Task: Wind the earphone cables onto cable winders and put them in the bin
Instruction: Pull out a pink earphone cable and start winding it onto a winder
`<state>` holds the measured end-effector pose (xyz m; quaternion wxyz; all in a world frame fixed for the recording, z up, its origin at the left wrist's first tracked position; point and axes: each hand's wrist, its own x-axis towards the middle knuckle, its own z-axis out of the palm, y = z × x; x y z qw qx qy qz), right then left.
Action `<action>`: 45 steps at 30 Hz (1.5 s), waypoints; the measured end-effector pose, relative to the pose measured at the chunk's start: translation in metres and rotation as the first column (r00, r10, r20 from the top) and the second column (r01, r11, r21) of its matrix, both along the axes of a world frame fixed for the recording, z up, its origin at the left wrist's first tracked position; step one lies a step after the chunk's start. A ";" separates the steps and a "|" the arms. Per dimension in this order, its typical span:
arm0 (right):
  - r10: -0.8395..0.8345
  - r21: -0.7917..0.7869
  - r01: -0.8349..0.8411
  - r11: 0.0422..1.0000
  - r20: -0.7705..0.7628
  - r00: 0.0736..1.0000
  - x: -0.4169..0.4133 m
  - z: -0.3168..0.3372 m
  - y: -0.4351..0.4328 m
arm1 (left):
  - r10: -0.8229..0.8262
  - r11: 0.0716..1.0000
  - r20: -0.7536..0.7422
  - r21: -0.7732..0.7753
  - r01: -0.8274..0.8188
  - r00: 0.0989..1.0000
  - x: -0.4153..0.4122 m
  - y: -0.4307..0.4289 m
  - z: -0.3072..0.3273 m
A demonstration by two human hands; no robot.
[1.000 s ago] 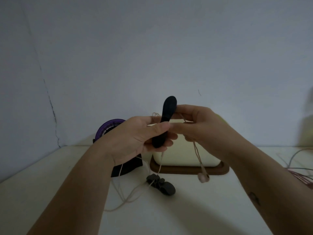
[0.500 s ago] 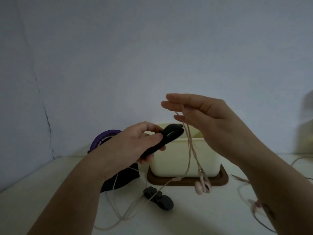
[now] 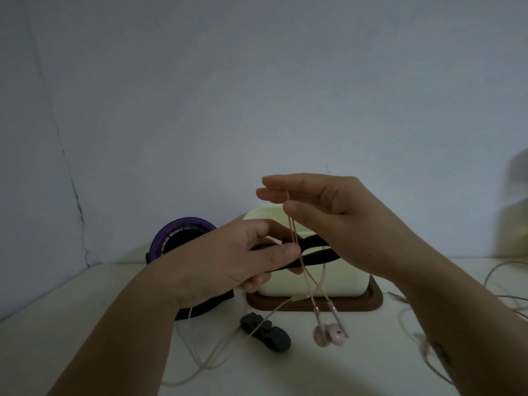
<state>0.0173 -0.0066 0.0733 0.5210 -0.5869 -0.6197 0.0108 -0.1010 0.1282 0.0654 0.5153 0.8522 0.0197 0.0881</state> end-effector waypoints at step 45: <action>0.208 0.128 -0.391 0.912 -0.963 0.169 -0.005 -0.041 0.042 | 0.439 0.834 0.322 -0.494 -0.247 0.839 0.027 0.022 -0.019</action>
